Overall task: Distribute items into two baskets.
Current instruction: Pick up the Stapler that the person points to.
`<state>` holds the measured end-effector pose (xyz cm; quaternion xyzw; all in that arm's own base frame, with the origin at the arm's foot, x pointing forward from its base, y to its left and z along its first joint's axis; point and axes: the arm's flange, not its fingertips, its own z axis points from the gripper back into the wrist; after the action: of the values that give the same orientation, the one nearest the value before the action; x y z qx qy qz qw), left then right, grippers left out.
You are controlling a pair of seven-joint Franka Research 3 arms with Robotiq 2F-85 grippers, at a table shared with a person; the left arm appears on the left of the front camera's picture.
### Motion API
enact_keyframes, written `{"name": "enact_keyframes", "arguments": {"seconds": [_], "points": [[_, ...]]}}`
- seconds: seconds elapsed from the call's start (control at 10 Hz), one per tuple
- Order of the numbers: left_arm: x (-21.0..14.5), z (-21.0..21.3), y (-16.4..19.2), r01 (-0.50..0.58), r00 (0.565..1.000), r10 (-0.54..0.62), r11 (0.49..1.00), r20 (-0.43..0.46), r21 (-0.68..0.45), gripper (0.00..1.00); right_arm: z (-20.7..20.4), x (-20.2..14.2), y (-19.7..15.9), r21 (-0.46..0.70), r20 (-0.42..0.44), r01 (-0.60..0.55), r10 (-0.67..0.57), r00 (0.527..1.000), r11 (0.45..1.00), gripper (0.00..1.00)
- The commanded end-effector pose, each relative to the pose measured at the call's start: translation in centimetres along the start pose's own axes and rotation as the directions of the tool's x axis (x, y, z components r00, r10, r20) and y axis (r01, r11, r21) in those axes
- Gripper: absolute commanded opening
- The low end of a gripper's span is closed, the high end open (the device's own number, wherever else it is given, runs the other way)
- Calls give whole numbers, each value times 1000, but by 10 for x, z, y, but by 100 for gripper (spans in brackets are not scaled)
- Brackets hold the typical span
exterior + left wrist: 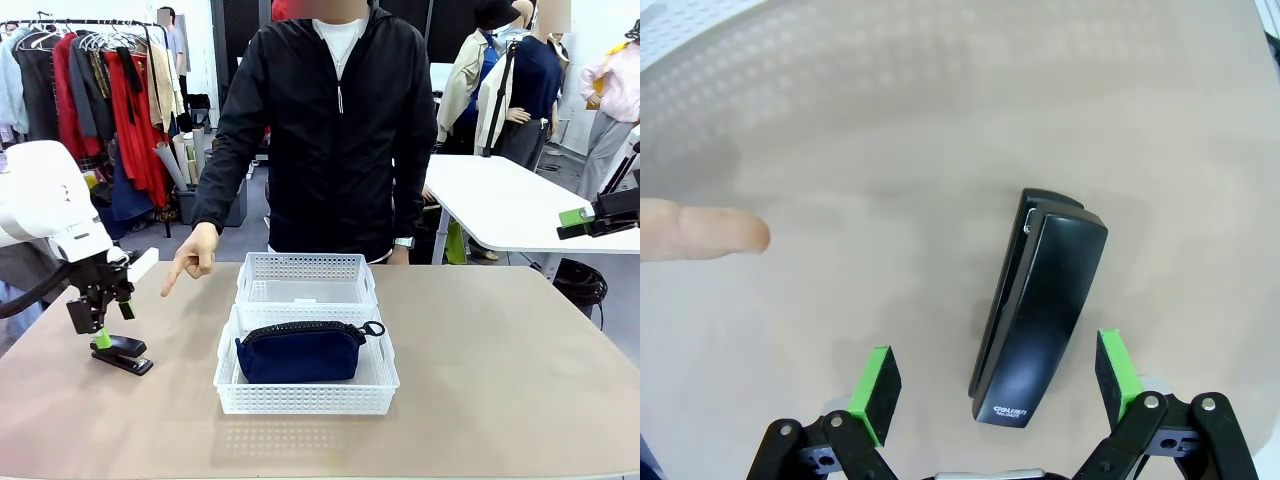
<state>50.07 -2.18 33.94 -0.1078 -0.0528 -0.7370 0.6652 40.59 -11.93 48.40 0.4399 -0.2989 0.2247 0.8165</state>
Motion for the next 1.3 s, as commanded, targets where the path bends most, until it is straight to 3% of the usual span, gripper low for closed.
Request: {"name": "enact_keyframes", "arguments": {"seconds": [0.0,0.7,1.2], "points": [[-5,-5,1,-14,999,14,1000,-35,-14,100,0,-1,1,2,2,0,0,1000,1000,100],[-23,-17,-2,-89,996,87,995,-31,-50,100,0,-1,1,2,2,0,0,1000,1000,100],[-25,-23,1,22,999,-24,999,-48,-47,100,0,-1,1,2,2,0,0,1000,1000,100]]}}
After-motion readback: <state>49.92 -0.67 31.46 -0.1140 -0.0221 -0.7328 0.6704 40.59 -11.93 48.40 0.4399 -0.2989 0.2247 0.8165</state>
